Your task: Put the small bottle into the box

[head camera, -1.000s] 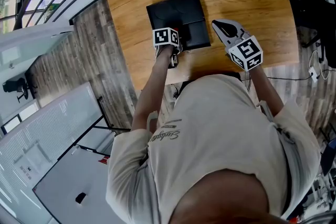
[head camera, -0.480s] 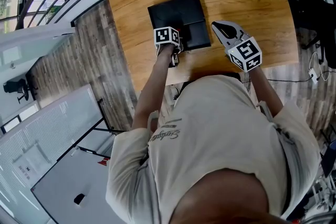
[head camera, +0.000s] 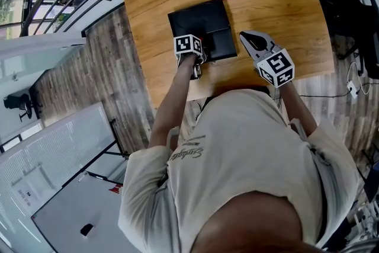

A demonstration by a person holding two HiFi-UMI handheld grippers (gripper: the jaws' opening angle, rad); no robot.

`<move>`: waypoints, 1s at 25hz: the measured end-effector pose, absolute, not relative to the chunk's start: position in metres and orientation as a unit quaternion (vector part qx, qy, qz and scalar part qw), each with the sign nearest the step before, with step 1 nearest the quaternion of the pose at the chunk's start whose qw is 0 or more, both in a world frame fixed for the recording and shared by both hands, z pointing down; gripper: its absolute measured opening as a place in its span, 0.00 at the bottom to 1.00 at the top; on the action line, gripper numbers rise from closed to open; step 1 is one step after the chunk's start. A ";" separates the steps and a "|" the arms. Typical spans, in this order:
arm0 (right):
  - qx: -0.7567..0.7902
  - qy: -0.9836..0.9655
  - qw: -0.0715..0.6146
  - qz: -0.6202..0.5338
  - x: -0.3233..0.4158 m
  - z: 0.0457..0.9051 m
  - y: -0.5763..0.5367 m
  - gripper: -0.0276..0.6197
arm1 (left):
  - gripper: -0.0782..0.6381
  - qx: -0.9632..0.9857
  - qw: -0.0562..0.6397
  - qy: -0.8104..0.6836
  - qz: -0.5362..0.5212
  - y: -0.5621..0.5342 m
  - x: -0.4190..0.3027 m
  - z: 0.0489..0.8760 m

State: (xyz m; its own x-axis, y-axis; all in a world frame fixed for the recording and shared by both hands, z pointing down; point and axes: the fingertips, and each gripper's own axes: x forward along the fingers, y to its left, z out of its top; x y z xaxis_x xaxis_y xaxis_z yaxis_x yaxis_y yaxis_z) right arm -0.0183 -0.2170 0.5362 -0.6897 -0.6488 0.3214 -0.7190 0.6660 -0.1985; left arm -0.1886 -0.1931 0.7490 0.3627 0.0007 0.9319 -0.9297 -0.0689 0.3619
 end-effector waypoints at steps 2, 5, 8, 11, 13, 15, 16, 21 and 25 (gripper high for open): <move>0.378 -0.906 0.111 0.155 -0.021 0.533 -0.215 0.04 | 0.43 0.610 0.558 -0.387 0.409 -0.195 -0.190 0.747; 0.378 -0.907 0.111 0.152 -0.023 0.530 -0.212 0.04 | 0.43 0.622 0.556 -0.390 0.391 -0.198 -0.190 0.742; 0.377 -0.907 0.112 0.149 -0.025 0.527 -0.210 0.04 | 0.43 0.632 0.557 -0.392 0.370 -0.196 -0.192 0.732; 0.375 -0.908 0.109 0.152 -0.029 0.524 -0.209 0.04 | 0.43 0.646 0.553 -0.397 0.345 -0.197 -0.194 0.719; 0.374 -0.908 0.107 0.153 -0.031 0.523 -0.208 0.04 | 0.43 0.655 0.550 -0.401 0.329 -0.197 -0.195 0.711; 0.372 -0.910 0.107 0.151 -0.035 0.521 -0.208 0.04 | 0.43 0.663 0.545 -0.405 0.315 -0.198 -0.197 0.704; 0.371 -0.910 0.108 0.149 -0.037 0.520 -0.208 0.04 | 0.43 0.667 0.543 -0.407 0.307 -0.198 -0.198 0.700; 0.371 -0.911 0.113 0.139 -0.042 0.513 -0.210 0.04 | 0.43 0.697 0.524 -0.420 0.251 -0.203 -0.200 0.674; 0.377 -0.909 0.117 0.135 -0.038 0.510 -0.205 0.03 | 0.39 0.737 0.466 -0.437 0.221 -0.205 -0.200 0.645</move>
State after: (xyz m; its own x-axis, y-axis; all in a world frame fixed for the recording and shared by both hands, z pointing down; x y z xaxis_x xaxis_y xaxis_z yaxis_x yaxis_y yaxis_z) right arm -0.0378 -0.2052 0.5104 -0.6887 -0.6534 0.3142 -0.7166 0.6793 -0.1581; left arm -0.2002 -0.2051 0.6451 0.5202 -0.4374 0.7336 -0.8502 -0.1832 0.4936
